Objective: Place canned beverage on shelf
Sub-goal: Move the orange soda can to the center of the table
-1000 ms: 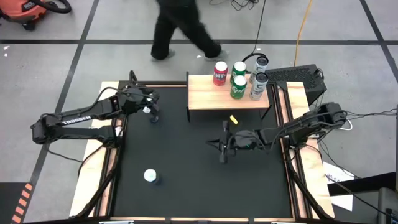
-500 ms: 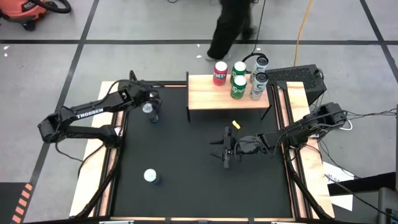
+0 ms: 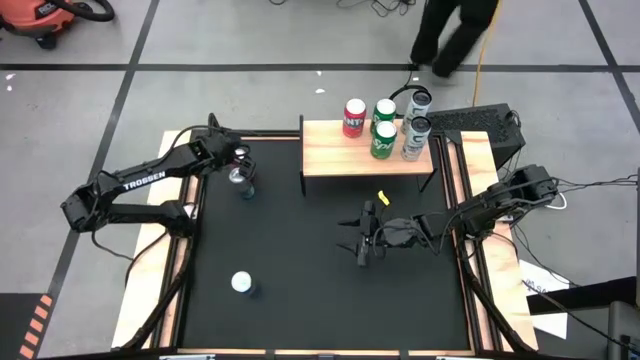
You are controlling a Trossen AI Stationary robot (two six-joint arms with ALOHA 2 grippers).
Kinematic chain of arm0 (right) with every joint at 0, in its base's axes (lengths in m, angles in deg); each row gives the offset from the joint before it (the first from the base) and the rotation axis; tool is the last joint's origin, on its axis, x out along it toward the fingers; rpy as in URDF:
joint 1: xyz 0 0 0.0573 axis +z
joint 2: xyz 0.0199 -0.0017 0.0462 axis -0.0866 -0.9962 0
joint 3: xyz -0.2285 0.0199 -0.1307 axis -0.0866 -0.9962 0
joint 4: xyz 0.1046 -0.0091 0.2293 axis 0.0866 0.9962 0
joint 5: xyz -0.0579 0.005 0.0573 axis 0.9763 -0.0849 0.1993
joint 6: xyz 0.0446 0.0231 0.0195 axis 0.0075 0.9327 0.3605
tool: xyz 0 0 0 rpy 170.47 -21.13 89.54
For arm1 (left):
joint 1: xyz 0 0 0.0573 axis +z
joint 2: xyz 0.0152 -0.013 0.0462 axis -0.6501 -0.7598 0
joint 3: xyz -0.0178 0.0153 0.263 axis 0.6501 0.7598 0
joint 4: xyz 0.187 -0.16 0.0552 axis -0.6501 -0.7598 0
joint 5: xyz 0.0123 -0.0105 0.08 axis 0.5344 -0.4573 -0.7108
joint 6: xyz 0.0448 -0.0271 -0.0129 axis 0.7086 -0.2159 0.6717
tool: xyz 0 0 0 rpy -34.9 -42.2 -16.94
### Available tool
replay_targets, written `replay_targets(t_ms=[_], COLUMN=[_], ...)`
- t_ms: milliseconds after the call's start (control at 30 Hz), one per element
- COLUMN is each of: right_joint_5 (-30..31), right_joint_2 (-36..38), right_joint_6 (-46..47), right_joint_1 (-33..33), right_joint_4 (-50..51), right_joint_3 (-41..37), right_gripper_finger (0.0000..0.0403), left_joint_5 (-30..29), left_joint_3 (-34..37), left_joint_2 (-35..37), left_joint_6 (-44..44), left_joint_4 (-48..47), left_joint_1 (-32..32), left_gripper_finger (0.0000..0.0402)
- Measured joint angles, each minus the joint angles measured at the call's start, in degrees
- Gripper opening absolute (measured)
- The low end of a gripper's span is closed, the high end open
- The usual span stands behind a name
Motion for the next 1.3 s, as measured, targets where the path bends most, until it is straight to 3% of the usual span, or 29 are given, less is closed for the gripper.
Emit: replay_targets(t_ms=[433,633,900,1133,1300], right_joint_5=[-0.1,-0.1,-0.1,-0.1,-0.1], right_joint_2=[0.0,0.0,0.0,0.0,0.0], right_joint_6=[0.0,0.0,0.0,0.1,1.5], right_joint_1=[0.0,0.0,0.0,0.0,0.0], right_joint_4=[0.0,0.0,0.0,0.0,0.0], right_joint_3=[0.0,0.0,0.0,0.0,0.0], right_gripper_finger=[0.0267,0.0267,0.0267,0.0267,0.0267], left_joint_5=[0.3,0.3,0.9,3.1,4.0], left_joint_3=[0.1,0.0,-0.1,-1.5,-1.5], left_joint_2=[-9.5,-9.9,-9.4,-3.8,-0.5], left_joint_6=[1.3,1.9,3.4,1.6,-3.8], left_joint_4=[-0.4,0.8,0.6,-1.6,-6.5], left_joint_1=[0.0,0.0,-1.1,-7.5,-16.2], left_gripper_finger=[0.0351,0.0301,0.029,0.029,0.029])
